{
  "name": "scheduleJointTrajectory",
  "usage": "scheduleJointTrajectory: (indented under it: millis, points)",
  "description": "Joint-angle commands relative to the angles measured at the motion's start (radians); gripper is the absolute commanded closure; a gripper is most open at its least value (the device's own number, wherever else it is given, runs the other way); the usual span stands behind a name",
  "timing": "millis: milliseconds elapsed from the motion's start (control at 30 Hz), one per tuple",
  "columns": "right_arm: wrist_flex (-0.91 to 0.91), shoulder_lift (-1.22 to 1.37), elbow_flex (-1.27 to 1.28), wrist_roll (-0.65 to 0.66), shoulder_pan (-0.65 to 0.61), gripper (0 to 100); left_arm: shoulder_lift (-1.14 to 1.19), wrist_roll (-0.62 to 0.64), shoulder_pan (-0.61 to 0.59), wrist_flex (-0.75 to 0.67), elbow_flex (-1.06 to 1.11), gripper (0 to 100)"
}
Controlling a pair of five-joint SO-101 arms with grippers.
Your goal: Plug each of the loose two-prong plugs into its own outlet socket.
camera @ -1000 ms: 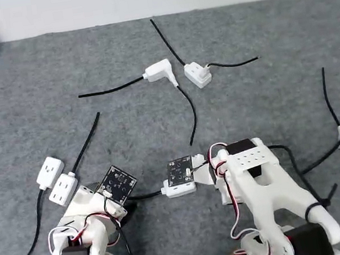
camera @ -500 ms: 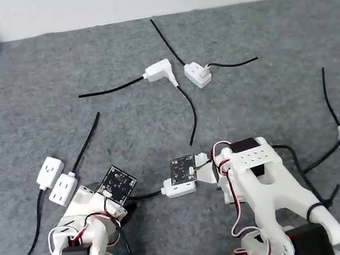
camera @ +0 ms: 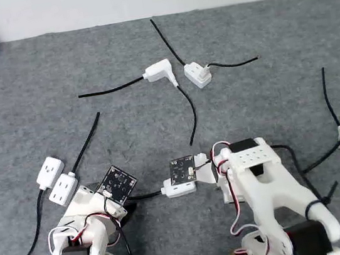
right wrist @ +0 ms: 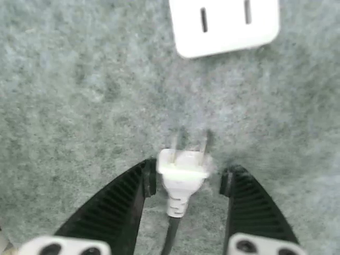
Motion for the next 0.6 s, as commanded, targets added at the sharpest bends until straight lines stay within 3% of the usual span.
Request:
scheduleJointTrajectory:
  millis: [0,267,433,567]
  points:
    - [0.013,0.035,-0.011,0.005,-0.012,83.8,-0.011,-0.008,-0.005,0.006,-0.004,66]
    - [0.01,0.038,-0.011,-0.032,-0.012,84.6,-0.011,-0.008,-0.005,0.017,-0.004,66]
    - [0.01,0.039,-0.011,-0.034,-0.012,99.6,-0.011,-0.008,-0.005,0.017,-0.004,66]
    - [0.01,0.039,-0.008,-0.035,-0.01,99.2,-0.011,-0.008,-0.005,0.017,-0.004,66]
